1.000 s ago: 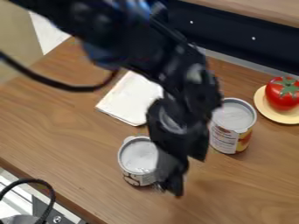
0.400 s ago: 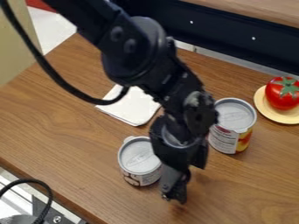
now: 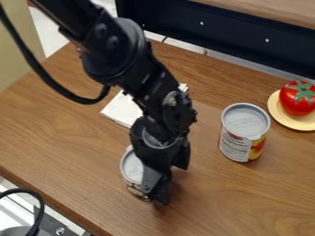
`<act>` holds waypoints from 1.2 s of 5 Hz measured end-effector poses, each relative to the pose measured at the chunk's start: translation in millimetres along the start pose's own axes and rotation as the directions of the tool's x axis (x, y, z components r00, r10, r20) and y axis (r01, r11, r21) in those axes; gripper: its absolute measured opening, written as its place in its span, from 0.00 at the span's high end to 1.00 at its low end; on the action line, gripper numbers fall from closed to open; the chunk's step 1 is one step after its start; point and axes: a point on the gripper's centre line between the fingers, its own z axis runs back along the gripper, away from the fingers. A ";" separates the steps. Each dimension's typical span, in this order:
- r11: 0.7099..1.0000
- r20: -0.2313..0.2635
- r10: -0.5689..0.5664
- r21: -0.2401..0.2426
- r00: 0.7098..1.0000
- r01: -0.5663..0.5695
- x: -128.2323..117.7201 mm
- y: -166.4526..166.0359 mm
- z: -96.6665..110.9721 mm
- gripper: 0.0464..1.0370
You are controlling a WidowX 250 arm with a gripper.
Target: Move the can to the left side of the table
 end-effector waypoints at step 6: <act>0.994 0.076 -0.108 0.015 0.991 0.108 113.5 -0.4 4.4 0.04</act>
